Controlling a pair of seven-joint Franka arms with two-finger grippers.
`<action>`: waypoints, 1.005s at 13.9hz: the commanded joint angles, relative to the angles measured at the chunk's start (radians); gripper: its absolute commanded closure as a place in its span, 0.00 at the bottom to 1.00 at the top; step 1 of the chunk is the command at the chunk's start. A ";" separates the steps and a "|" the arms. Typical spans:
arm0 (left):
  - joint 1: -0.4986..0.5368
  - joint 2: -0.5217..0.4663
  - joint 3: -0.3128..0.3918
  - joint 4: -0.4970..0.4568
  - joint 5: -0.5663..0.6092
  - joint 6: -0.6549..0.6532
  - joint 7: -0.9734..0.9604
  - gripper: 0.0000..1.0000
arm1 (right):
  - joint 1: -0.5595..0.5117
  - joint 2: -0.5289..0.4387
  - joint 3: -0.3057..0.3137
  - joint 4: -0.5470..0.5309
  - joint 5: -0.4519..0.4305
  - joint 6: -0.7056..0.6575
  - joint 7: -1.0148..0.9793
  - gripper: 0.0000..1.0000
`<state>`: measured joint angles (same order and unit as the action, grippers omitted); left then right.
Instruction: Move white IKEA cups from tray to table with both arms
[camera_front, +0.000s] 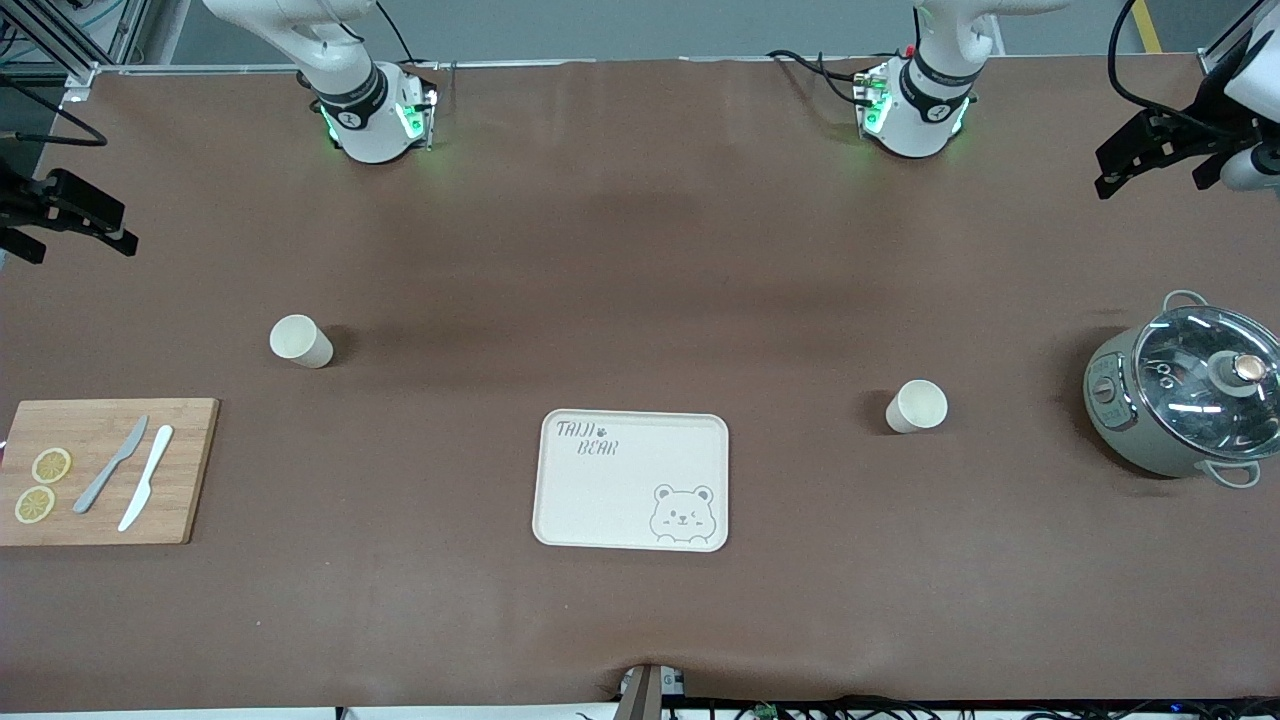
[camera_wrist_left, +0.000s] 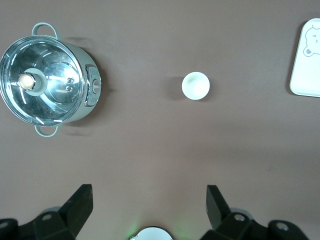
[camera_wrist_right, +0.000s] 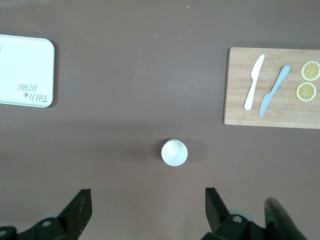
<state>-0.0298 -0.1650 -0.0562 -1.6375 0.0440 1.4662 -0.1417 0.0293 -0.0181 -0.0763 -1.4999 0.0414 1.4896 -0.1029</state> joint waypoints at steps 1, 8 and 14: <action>0.007 -0.021 -0.005 -0.025 -0.007 0.026 -0.012 0.00 | -0.008 0.009 0.007 0.026 -0.014 -0.019 0.005 0.00; 0.007 -0.022 -0.002 -0.018 -0.016 0.029 -0.003 0.00 | -0.009 0.009 0.007 0.024 -0.014 -0.019 0.005 0.00; 0.007 -0.010 0.004 0.010 -0.010 0.023 -0.012 0.00 | -0.011 0.009 0.007 0.024 -0.014 -0.019 0.005 0.00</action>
<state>-0.0284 -0.1684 -0.0523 -1.6403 0.0440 1.4890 -0.1417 0.0292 -0.0181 -0.0766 -1.4999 0.0413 1.4887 -0.1029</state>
